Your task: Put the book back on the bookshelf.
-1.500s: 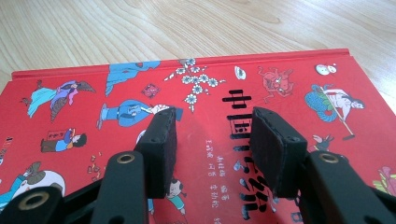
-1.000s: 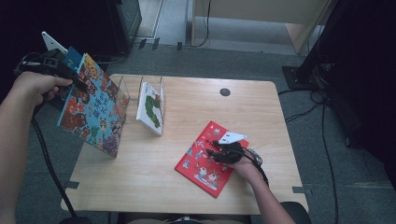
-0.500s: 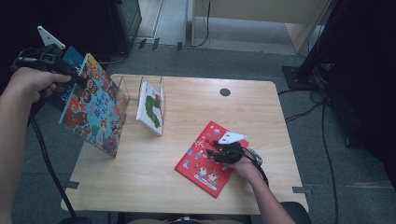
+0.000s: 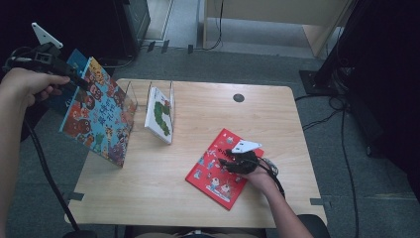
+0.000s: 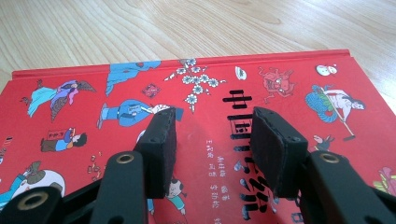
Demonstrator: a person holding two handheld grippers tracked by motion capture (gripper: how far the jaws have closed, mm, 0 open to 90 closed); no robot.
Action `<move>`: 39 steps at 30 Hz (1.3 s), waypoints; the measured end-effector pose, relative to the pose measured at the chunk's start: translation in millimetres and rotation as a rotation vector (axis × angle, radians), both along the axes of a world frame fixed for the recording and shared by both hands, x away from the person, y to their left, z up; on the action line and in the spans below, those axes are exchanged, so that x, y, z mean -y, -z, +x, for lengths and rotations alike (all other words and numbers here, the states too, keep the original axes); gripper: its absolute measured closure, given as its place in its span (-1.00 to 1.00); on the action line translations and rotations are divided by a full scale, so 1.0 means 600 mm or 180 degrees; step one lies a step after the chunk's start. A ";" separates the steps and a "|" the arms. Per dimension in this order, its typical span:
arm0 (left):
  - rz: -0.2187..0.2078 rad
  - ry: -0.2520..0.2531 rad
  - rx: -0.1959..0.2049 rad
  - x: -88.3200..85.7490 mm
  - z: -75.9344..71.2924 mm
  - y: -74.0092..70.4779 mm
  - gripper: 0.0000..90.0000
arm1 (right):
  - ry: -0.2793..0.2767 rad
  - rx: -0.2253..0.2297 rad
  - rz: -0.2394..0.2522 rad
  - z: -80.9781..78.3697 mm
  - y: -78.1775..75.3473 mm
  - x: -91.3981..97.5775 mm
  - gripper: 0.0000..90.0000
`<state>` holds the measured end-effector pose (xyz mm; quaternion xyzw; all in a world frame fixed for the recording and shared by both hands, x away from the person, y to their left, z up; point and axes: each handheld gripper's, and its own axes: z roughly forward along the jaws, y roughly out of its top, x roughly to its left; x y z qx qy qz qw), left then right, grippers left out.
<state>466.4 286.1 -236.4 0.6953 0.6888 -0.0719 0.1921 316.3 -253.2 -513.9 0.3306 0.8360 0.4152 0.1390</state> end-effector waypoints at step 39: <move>-0.0290 0.0232 0.0284 0.032 -0.030 -0.028 0.21 | 0.0149 -0.0162 0.0067 0.008 -0.005 0.000 0.20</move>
